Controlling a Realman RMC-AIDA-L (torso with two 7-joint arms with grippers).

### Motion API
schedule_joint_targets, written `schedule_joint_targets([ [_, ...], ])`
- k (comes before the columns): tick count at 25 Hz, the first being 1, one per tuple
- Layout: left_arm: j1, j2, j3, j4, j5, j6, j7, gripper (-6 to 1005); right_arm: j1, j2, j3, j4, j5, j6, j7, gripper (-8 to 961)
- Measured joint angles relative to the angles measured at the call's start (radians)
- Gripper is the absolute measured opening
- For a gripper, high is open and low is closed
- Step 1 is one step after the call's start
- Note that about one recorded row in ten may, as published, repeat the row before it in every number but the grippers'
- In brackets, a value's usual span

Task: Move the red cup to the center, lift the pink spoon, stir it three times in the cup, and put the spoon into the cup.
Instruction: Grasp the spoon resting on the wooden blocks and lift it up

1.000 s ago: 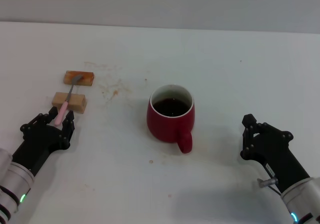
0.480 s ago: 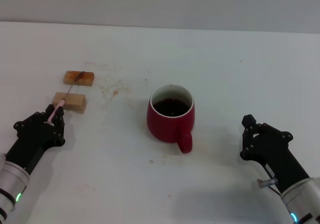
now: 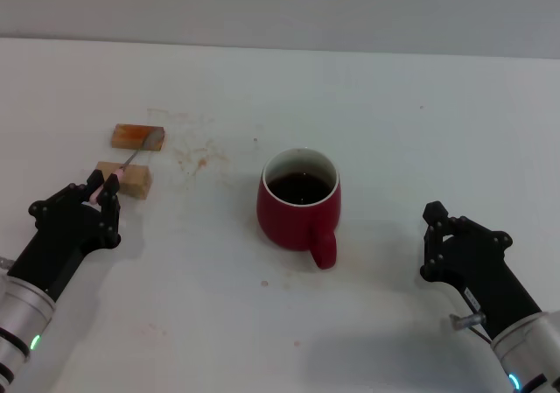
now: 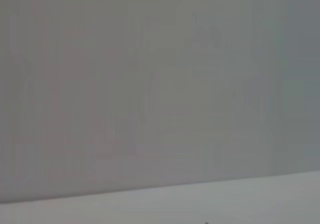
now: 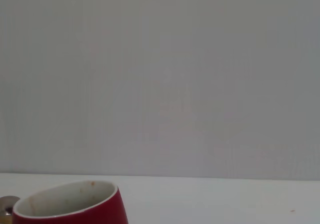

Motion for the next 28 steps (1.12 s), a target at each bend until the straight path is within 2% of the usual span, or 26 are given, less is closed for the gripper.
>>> schedule_joint_targets([
  [13, -0.009, 0.007, -0.008, -0.021, -0.001, 0.092, -0.009, 145, -0.001, 0.001, 0.0, 0.004, 0.0, 0.0, 0.0, 0],
  [20, -0.015, 0.017, -0.015, -0.068, 0.006, 0.159, -0.011, 144, -0.001, 0.001, 0.0, 0.005, 0.0, -0.001, 0.0, 0],
  [27, -0.034, 0.049, -0.01, -0.144, 0.014, 0.174, -0.039, 143, 0.0, 0.002, 0.0, 0.004, 0.0, -0.003, 0.0, 0],
  [28, -0.034, 0.059, -0.013, -0.178, 0.035, 0.174, -0.044, 142, -0.001, 0.002, 0.0, 0.004, 0.0, -0.003, 0.0, 0],
])
